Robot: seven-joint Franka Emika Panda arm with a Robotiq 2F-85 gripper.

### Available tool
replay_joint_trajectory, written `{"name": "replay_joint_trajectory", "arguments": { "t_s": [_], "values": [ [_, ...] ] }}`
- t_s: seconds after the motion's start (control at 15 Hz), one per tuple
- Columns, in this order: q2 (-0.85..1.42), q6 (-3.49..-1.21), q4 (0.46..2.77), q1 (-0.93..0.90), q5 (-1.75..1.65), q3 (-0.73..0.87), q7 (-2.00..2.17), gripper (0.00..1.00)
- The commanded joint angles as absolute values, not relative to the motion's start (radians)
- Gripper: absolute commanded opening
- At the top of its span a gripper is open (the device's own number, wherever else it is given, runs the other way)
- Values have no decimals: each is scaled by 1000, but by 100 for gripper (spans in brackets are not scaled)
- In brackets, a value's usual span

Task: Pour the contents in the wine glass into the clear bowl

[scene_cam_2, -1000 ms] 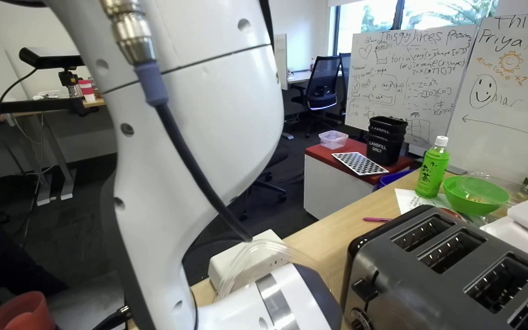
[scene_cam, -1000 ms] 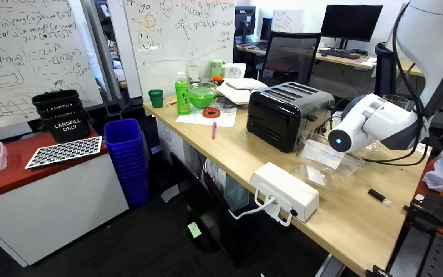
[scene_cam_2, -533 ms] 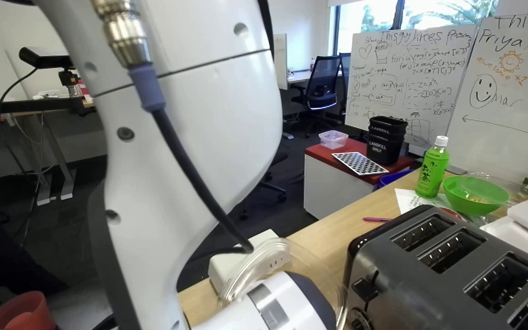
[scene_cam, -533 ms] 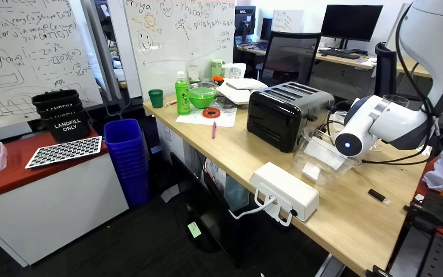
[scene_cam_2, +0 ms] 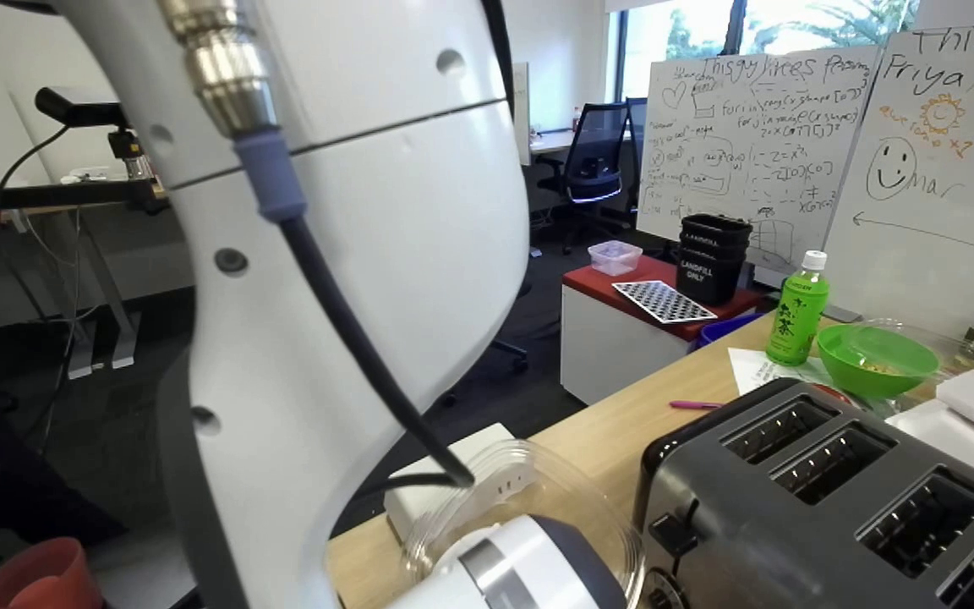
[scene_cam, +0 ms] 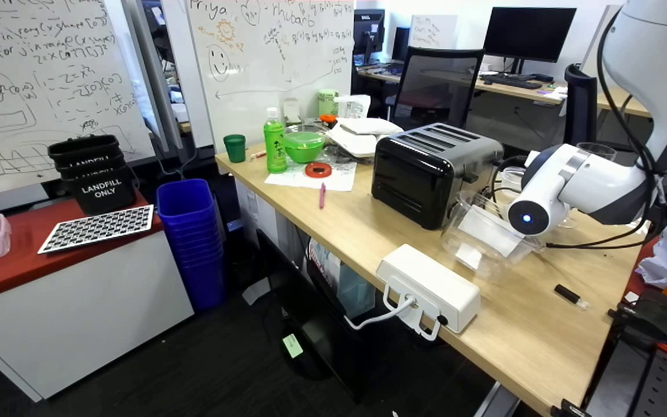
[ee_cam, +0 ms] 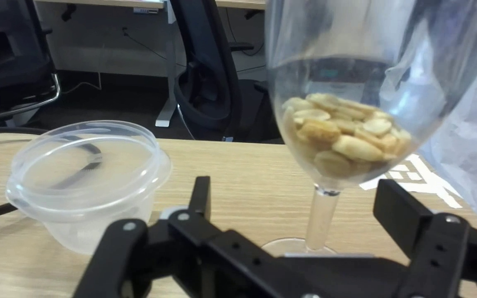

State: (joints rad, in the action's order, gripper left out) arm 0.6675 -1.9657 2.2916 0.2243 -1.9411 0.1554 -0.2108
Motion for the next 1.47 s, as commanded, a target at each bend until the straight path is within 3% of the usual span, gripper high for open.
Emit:
{"name": "replay_joint_trajectory", "arguments": {
  "t_s": [0.0, 0.2, 0.27, 0.4, 1.0, 1.13, 1.4],
  "values": [
    [693, -1996, 2258, 249, -1944, 153, -262, 100],
    [723, -1993, 2219, 257, -1929, 154, -284, 97],
    [735, -1994, 2204, 261, -1925, 154, -290, 74],
    [758, -1997, 2174, 269, -1919, 155, -308, 67],
    [791, -2011, 2136, 281, -1923, 159, -318, 4],
    [793, -2009, 2133, 282, -1925, 161, -317, 0],
    [802, -2011, 2124, 284, -1926, 163, -311, 4]
  ]
}}
